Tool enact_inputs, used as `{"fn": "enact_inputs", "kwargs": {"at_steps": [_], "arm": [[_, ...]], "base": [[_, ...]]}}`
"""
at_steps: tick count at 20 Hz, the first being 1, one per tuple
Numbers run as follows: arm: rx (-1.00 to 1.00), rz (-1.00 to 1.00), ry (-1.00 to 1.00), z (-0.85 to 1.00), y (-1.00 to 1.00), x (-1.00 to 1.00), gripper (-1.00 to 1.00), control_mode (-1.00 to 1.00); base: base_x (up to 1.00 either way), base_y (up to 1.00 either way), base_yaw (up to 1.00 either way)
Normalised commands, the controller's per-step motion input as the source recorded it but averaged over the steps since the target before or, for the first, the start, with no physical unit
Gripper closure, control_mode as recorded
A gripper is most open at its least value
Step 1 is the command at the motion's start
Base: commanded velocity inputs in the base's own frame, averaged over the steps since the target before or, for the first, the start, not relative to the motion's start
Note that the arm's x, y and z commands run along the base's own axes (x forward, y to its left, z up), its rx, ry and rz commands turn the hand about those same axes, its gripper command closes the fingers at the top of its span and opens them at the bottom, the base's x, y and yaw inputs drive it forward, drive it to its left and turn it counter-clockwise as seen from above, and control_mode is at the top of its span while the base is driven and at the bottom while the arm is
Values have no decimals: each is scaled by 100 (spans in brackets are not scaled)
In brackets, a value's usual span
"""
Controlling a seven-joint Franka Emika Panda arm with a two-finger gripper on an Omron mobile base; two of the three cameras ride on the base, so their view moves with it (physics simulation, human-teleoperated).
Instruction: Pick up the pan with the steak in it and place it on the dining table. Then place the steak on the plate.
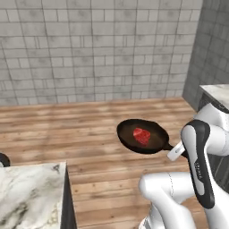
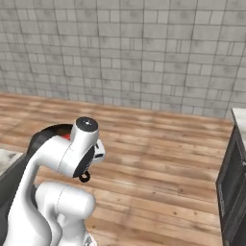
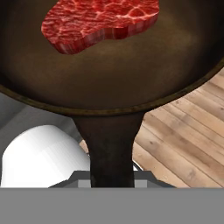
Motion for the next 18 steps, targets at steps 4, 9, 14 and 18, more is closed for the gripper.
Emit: {"fn": "enact_inputs", "kwargs": {"at_steps": [4,9,14,18], "arm": [[0,0,0,0,0,0,100,100],[0,0,0,0,0,0,100,100],[0,0,0,0,0,0,100,100],[0,0,0,0,0,0,100,100]], "base": [[100,-22,0],[100,-22,0],[100,-17,1],[100,-16,1]]}}
